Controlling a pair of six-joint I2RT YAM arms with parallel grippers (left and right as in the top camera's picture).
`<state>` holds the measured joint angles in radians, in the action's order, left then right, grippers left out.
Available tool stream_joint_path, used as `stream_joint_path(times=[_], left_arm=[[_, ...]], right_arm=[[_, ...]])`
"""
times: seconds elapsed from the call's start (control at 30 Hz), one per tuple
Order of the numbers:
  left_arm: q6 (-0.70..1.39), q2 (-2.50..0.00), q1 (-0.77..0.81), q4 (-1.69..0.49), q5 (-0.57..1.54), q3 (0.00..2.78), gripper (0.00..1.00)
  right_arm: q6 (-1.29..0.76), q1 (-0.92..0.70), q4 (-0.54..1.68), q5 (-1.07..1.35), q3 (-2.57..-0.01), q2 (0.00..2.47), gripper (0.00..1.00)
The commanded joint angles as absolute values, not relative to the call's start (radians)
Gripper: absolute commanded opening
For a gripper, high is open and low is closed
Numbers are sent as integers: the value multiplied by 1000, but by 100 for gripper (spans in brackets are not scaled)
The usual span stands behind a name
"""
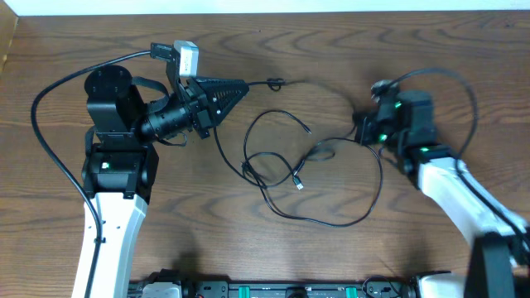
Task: Untangle cables
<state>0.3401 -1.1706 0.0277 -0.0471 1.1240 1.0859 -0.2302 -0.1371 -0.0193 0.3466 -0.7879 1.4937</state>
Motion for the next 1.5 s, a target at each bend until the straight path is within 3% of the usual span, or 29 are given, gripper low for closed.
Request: stream_joint_path(times=[0.0, 0.13, 0.43, 0.57, 0.63, 0.7, 0.8, 0.9, 0.97, 1.13, 1.33, 1.47], left_arm=[[345, -1167, 25, -44, 1145, 1092, 8], [345, -1167, 25, -43, 1145, 1092, 8], [345, -1167, 25, -43, 1144, 1092, 8], [347, -1167, 25, -44, 1145, 1092, 8], [468, -1167, 25, -22, 1146, 1092, 8], [643, -1167, 25, 84, 1194, 1092, 8], [888, -1166, 23, 420, 1280, 1092, 8], [958, -1166, -6, 782, 1322, 1092, 8], [963, -1162, -50, 907, 1328, 1092, 8], [923, -1174, -155, 730, 1379, 1088, 8], [697, -1218, -242, 392, 1423, 1077, 8], [599, -1252, -270, 299, 1424, 1077, 8]], right_arm=[[-226, -97, -20, 451, -856, 1325, 1], [-168, -73, -2, 403, -868, 1153, 1], [-133, -71, 134, -211, -868, 926, 1], [-152, -73, 157, -247, -868, 939, 1], [-156, -78, 161, -218, -868, 965, 1], [-156, -80, 169, -218, -868, 1000, 1], [-155, -80, 186, -236, -868, 1063, 1], [-157, -80, 216, -327, -868, 1130, 1], [-189, -80, 239, -446, -868, 1184, 1], [-326, -63, 283, -700, -868, 1275, 1], [-371, 6, 288, -701, -868, 1288, 1], [-387, 58, 288, -696, -868, 1287, 1]])
